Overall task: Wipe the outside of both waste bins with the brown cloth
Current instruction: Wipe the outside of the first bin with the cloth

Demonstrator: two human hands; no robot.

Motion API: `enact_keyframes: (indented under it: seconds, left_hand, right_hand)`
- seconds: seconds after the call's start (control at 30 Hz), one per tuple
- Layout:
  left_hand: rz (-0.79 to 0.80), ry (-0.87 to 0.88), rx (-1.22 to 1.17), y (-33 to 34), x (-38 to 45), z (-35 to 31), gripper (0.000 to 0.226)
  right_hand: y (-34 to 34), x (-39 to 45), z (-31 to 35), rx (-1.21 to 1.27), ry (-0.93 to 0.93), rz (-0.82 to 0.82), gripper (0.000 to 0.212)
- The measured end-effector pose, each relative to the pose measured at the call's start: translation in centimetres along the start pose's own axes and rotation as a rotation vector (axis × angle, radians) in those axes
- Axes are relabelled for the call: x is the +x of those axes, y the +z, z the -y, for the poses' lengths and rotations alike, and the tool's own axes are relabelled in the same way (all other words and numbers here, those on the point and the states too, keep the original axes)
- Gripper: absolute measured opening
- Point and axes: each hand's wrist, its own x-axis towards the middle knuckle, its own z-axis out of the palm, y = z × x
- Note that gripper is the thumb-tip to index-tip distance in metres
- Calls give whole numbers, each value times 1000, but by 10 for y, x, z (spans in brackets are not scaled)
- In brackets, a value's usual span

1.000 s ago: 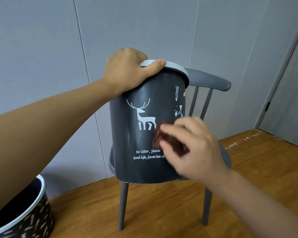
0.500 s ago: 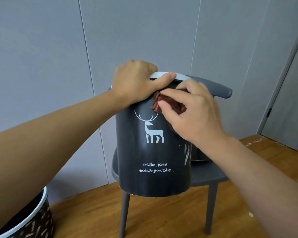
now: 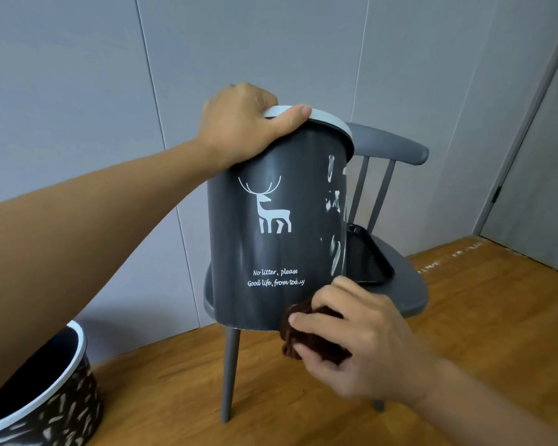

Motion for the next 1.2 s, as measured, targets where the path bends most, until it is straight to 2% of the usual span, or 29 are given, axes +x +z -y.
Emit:
enact_keyframes:
  seconds: [0.2,0.33,0.4,0.5,0.57,0.63,0.77,0.83,0.9,1.03,1.13,1.2]
  left_hand:
    - [-10,40,-5,0,-4,-6,73]
    - [-9,54,-3,1,-5,-10,74]
    - [-8,40,-7,1,-4,-9,72]
    - [-10,8,-26,-1,-4,-4,71]
    - [-16,8,-41,-2,-6,-2,70]
    - [-26,28,-62,-3,-8,-3,70]
    - [-30,50,-73,-3,-11,-8,70]
    - [-30,42,-70,-4,-11,-7,70]
    - [-21,30,-76,-5,-10,-1,69]
    - [71,-14,-128,-12,-9,12,66]
    - [216,-31,-173,-27,-6,14,64]
    - [330,-32,-90,-40,0,10,63]
  right_hand:
    - [-3,43,-22,24,291,-361,27]
    - [-4,57,-29,-5,368,-436,30]
    - [0,42,-20,23,308,-398,27]
    - [5,10,-1,85,153,-198,24]
    - [4,1,2,76,127,-119,22]
    - [2,11,-3,49,153,-179,21]
    - [-7,49,-24,29,375,-434,27]
    - [-6,54,-28,1,416,-440,31]
    - [-1,45,-22,9,344,-405,31]
    - [5,24,-2,38,161,-168,28]
    - [4,25,3,17,149,-125,26]
    - [3,26,4,8,125,-102,26]
